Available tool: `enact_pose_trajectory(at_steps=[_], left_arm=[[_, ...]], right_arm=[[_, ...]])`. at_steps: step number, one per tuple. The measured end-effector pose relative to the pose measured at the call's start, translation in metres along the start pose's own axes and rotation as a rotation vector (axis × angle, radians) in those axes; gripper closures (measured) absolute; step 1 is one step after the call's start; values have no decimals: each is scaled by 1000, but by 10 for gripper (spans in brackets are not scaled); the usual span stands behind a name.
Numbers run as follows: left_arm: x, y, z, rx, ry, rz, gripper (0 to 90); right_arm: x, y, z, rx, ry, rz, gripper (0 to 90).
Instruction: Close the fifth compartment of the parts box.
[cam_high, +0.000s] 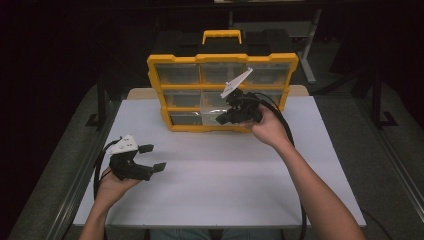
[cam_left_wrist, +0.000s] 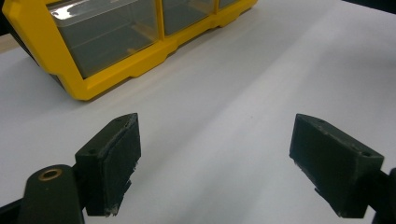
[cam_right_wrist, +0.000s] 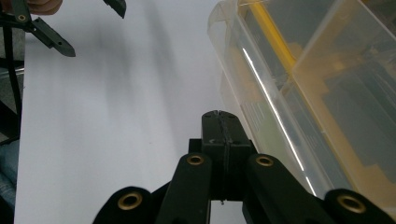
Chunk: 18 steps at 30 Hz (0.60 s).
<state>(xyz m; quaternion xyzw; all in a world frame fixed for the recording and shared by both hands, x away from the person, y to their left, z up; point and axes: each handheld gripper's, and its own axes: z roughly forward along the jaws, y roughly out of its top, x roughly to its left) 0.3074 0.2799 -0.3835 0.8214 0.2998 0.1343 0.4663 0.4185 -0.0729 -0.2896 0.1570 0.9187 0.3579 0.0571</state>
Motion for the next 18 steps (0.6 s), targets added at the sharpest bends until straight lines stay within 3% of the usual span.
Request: enact_pose_trajectory(at_steps=[18], left_arm=[[1, 0, -1, -1, 6, 2, 163]], right_arm=[[-12, 2, 3, 3, -20, 11, 887]])
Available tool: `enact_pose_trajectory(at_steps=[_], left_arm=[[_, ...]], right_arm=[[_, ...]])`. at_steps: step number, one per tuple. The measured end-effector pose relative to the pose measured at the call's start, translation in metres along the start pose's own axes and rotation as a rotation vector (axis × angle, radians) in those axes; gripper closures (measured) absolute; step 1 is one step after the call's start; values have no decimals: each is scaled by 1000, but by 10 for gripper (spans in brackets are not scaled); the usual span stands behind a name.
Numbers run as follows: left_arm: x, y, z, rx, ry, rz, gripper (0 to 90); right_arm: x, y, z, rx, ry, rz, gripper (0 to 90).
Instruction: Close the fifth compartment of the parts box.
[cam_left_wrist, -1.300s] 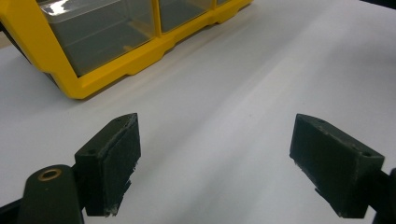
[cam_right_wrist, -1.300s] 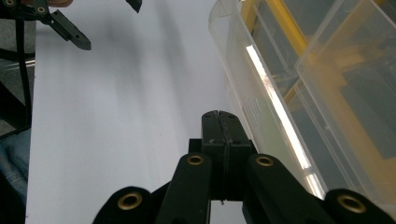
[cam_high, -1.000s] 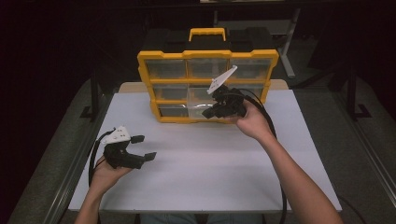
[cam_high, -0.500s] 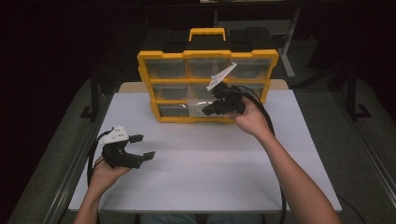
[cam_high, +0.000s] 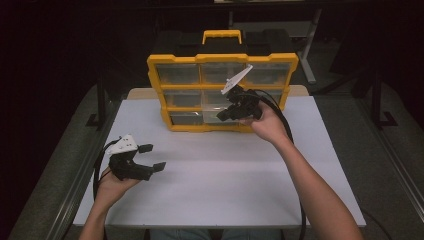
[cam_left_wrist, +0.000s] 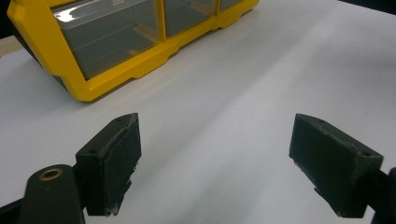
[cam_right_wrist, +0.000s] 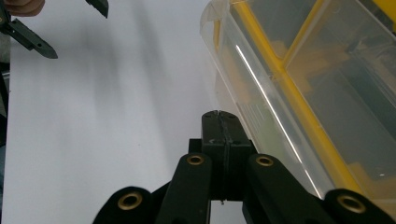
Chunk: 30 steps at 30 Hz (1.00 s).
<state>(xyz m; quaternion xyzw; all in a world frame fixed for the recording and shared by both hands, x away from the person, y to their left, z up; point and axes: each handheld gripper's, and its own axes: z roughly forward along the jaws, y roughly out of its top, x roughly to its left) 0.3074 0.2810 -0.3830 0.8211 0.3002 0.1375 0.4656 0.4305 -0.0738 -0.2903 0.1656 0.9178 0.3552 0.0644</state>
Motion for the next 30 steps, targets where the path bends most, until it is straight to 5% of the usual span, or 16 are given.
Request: enact_pose_trajectory(at_steps=[30], left_arm=[[1, -1, -1, 1, -2, -2, 163]], right_arm=[[-15, 8, -5, 28, -36, 23, 887]])
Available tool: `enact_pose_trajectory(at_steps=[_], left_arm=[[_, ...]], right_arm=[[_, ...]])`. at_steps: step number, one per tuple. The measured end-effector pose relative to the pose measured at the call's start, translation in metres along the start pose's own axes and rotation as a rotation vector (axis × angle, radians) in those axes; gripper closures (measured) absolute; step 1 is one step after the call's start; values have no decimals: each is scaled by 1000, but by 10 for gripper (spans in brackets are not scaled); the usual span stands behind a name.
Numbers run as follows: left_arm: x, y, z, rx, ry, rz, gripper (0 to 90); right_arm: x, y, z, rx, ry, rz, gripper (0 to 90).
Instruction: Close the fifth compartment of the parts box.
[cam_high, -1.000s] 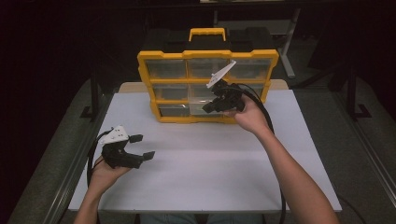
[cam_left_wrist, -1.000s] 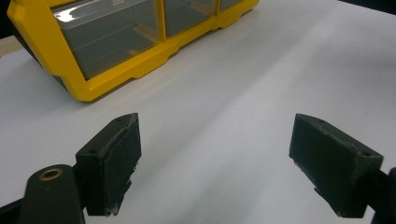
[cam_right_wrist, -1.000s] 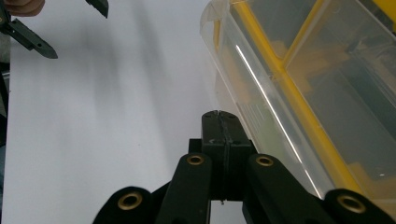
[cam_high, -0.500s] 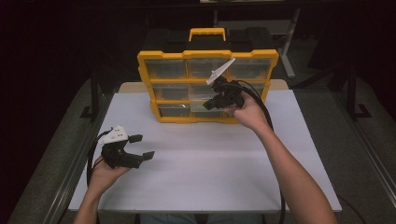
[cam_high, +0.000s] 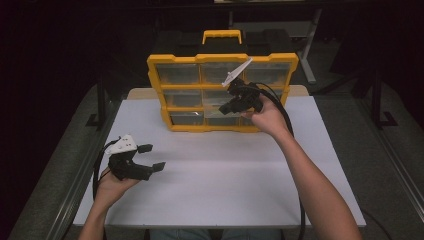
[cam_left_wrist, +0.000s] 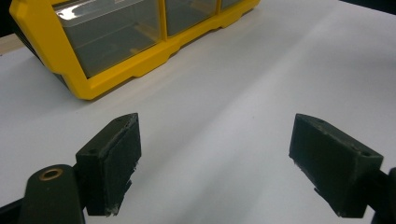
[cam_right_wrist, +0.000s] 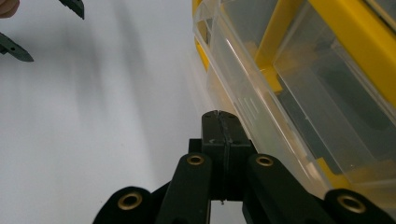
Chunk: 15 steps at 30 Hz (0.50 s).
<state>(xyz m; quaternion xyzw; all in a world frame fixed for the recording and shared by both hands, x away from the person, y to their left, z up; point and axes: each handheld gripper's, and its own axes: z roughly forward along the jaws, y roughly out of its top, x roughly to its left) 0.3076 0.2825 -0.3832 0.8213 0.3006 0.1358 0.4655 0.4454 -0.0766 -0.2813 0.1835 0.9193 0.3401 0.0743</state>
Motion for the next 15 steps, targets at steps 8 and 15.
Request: enact_pose_trajectory(at_steps=[8, 15], left_arm=[[0, 0, 0, -4, 1, -2, 163], [0, 0, -1, -5, 2, -5, 163]], right_arm=[[-3, 0, -2, 0, -6, -1, 887], [-4, 1, -3, 2, -3, 10, 888]])
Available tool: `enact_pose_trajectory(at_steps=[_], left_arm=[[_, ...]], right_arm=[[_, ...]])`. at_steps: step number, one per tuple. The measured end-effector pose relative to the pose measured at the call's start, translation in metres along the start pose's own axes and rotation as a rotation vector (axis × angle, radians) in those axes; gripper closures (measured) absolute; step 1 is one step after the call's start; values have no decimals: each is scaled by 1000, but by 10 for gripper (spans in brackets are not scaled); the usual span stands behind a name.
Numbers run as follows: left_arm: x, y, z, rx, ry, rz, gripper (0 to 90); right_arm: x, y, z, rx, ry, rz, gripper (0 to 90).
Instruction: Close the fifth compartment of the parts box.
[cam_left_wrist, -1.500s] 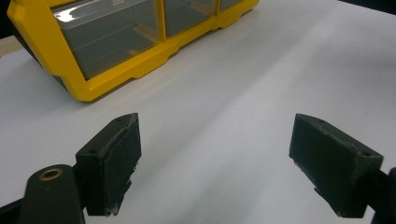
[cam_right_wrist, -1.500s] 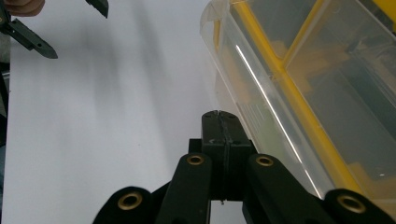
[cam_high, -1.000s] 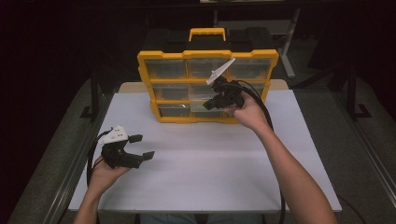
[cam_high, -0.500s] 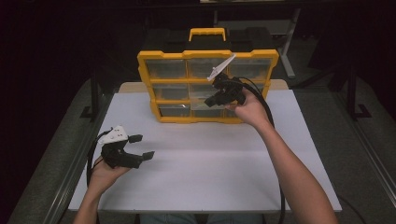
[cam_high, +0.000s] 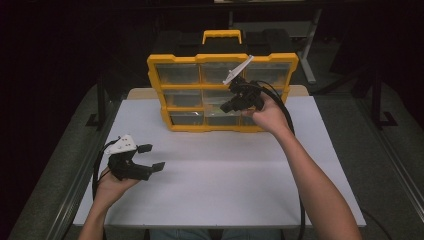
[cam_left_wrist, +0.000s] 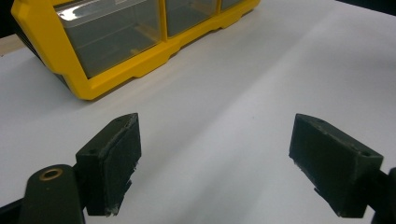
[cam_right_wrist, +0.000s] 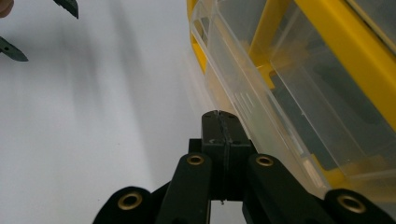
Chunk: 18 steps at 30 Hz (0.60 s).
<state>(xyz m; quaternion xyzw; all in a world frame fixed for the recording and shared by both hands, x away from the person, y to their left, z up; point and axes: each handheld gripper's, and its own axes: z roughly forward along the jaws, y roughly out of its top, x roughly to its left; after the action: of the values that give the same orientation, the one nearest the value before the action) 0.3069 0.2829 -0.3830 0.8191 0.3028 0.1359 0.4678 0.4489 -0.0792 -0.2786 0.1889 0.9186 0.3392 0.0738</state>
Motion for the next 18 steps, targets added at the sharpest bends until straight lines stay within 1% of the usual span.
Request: enact_pose_trajectory(at_steps=[5, 6, 7, 8, 9, 10, 11, 14, 18], left_arm=[[0, 0, 0, 1, 0, -1, 163], [0, 0, 0, -3, -1, -3, 164], [0, 0, 0, -2, 0, -1, 163], [0, 0, 0, -1, 0, -1, 163], [0, 0, 0, -1, 0, -1, 163], [0, 0, 0, 0, 0, 0, 163], [0, 0, 0, -1, 0, -1, 163], [0, 0, -1, 3, -3, 0, 163], [0, 0, -1, -4, -2, -3, 164]], right_arm=[[-4, -1, -3, 7, -15, 6, 887], [-3, -1, -4, 11, -10, 30, 887], [-3, -2, -4, 10, -8, 38, 887], [-3, -2, -4, 12, -13, 34, 887], [-4, -2, -5, 15, -25, 16, 888], [-4, -2, -5, 15, -24, 21, 887], [-5, -2, -5, 16, -27, 12, 887], [-6, -2, -6, 16, -30, 11, 888], [-7, -2, -6, 12, -35, 15, 888]])
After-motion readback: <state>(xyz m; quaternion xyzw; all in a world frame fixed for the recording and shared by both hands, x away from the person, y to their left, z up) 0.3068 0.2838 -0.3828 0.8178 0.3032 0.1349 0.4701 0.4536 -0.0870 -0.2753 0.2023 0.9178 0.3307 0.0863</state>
